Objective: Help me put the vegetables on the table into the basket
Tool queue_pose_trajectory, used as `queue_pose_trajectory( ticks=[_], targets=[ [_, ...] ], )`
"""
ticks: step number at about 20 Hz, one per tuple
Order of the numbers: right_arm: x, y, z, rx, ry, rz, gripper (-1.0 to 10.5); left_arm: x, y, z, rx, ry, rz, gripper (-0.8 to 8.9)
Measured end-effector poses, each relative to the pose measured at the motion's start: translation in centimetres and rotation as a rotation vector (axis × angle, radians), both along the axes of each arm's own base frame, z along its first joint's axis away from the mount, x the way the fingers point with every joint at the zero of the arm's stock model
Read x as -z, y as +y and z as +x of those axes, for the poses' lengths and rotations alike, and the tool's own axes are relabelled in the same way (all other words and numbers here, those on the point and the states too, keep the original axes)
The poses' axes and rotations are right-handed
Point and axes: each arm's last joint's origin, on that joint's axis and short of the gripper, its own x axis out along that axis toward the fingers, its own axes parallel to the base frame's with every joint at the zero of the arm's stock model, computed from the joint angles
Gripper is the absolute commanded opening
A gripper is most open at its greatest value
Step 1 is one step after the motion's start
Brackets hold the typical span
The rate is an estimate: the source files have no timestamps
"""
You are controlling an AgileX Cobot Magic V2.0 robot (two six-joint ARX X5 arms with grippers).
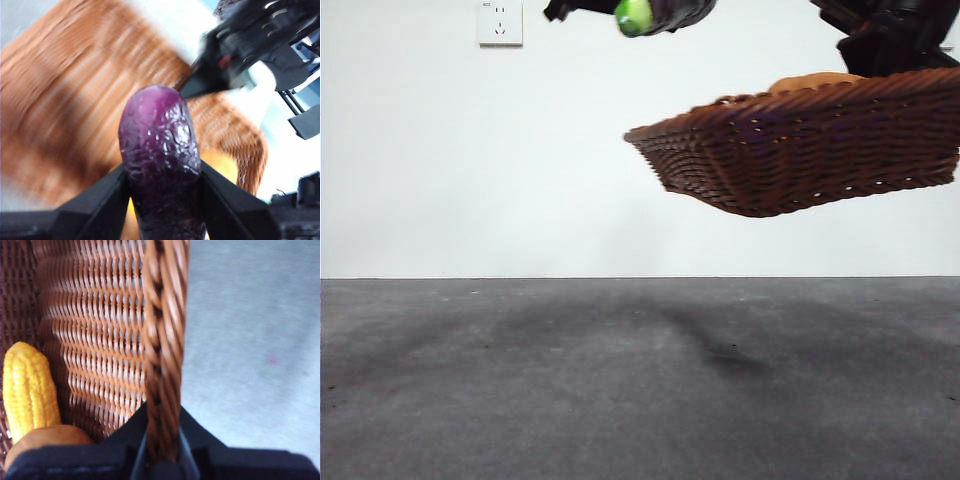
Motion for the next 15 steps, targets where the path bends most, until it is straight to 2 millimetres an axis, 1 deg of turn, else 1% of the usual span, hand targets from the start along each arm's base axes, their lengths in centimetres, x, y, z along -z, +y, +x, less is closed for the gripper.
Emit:
queue_pose_trajectory(
  ticks=[2,5,7,8,9,10,11,15],
  targets=[
    [0.0,1.2,-0.3,-0.041,-0.002,0.000,-0.1,0.6,-0.8,0.1,-0.023,0.008,0.019,-0.13],
    [0.0,3.5,-0.9,-0.116,-0.004,0.008,-0.1,2.0,-1.8,1.0,-0.073,0.053,0.037,-0.13],
    [0.0,5.0,-1.5,-0.167,0.001,0.029,-0.1,2.3,-1.9,1.3,-0.090,0.069,0.034,0.06],
    [-0.1,5.6,-1.6,-0.188,-0.006,0.034,-0.1,2.3,-1.9,1.4,-0.098,0.076,0.031,0.83],
    [-0.1,6.1,-1.7,-0.200,-0.017,0.038,-0.1,2.3,-1.8,1.4,-0.108,0.083,0.030,2.72],
    [-0.1,6.6,-1.8,-0.209,-0.021,0.041,-0.1,2.4,-1.7,1.5,-0.115,0.091,0.032,5.01],
    [-0.1,6.8,-2.0,-0.217,-0.019,0.041,-0.1,2.4,-1.7,1.5,-0.118,0.097,0.037,6.09],
    [-0.1,6.8,-2.0,-0.210,-0.015,0.040,-0.1,2.5,-1.5,1.5,-0.127,0.103,0.043,6.05]
  ],
)
